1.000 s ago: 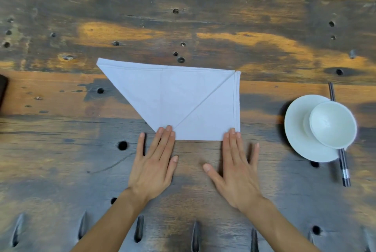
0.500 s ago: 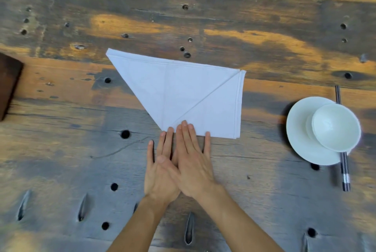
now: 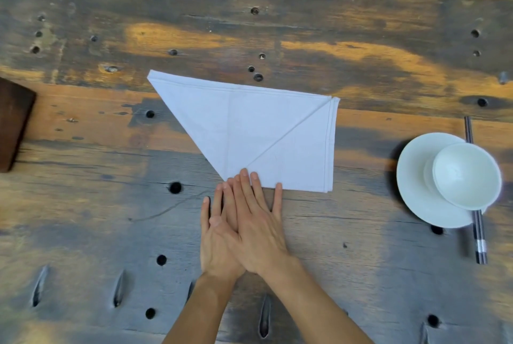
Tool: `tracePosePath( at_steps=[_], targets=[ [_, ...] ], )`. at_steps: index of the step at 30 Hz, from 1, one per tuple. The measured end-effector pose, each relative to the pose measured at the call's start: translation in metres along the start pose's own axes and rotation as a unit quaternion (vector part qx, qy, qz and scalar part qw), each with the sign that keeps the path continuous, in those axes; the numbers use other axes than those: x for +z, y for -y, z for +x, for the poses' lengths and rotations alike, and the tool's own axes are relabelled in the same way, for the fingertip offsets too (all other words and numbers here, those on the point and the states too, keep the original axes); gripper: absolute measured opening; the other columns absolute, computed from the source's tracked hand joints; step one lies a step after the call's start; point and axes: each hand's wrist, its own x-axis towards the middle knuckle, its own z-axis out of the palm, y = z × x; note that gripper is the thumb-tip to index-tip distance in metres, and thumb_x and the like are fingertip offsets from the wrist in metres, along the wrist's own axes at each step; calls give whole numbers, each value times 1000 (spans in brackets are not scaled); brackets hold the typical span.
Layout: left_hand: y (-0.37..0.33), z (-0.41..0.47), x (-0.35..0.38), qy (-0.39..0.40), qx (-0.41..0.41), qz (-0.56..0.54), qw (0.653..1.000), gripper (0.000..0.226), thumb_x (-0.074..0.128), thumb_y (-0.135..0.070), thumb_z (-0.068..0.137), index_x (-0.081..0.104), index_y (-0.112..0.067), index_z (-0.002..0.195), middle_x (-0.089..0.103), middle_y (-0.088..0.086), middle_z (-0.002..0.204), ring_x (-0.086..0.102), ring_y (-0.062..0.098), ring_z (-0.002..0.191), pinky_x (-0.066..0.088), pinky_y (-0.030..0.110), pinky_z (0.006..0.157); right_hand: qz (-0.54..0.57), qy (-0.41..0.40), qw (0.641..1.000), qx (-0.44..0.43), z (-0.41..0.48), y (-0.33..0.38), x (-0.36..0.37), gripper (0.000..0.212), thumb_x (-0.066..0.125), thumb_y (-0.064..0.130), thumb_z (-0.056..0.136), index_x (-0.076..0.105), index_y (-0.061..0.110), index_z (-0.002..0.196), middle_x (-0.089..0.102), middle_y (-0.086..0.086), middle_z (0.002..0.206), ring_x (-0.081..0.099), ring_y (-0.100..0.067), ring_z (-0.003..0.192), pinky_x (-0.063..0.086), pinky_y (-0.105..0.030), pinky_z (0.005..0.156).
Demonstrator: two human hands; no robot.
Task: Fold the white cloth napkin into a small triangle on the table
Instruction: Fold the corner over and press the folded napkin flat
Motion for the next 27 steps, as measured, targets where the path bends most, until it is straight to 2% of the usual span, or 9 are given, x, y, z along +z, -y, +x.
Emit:
tracePosePath(
  at_steps=[4, 8, 11, 14, 18, 23, 27],
  targets=[
    [-1, -1, -2, -10, -1, -14, 1000, 92, 39, -50, 91, -1, -12, 164, 22, 14, 169, 18, 30, 156, 21, 55, 121, -8, -13, 1000, 9, -3, -2, -1, 85, 4, 74, 97, 10, 19, 162, 1, -1, 170, -12, -17, 156, -11, -59, 120],
    [-3, 0, -2, 16, -10, -4, 1000, 87, 41, -48, 91, 15, -6, 163, 21, 13, 170, 14, 30, 158, 18, 54, 123, -19, -18, 999, 30, -7, -7, -1, 85, 12, 75, 98, 12, 19, 161, 3, -2, 170, -5, -19, 157, -6, -61, 120],
    [-4, -1, 0, 19, -14, -7, 1000, 79, 38, -41, 94, 20, -6, 162, 16, 11, 172, 10, 29, 159, 14, 53, 125, -11, -16, 998, 54, -12, -13, -1, 90, 14, 78, 97, 11, 15, 161, 0, -1, 170, -8, -16, 156, -7, -60, 120],
    [-4, 0, -1, 3, -20, -19, 1000, 76, 39, -37, 94, 23, -6, 161, 16, 10, 171, 14, 27, 158, 13, 51, 125, -5, -10, 998, 65, -18, -21, -4, 92, 11, 80, 95, 4, 16, 161, -7, 2, 170, -13, -13, 155, -8, -59, 120],
    [-9, 3, -5, -17, -34, -40, 998, 67, 33, -41, 101, 32, -6, 158, 26, 11, 168, 19, 25, 156, 16, 51, 124, -7, -3, 997, 72, -23, -29, -7, 91, 9, 80, 95, 0, 17, 161, -11, 4, 169, -17, -11, 154, -9, -59, 120],
    [-10, 3, -5, -17, -41, -66, 997, 69, 36, -45, 101, 32, -7, 159, 25, 10, 169, 18, 25, 158, 16, 53, 126, -27, -6, 996, 90, -31, -42, -10, 89, 11, 77, 97, 3, 16, 161, -8, 3, 170, -10, -12, 156, -10, -57, 121],
    [-9, 2, -7, -14, -33, -64, 997, 70, 36, -46, 102, 30, -7, 160, 23, 10, 169, 17, 27, 158, 16, 54, 126, -29, 6, 994, 109, -39, -54, -15, 89, 5, 78, 95, -6, 18, 160, -15, 4, 169, -17, -10, 154, -13, -56, 121]
  ],
)
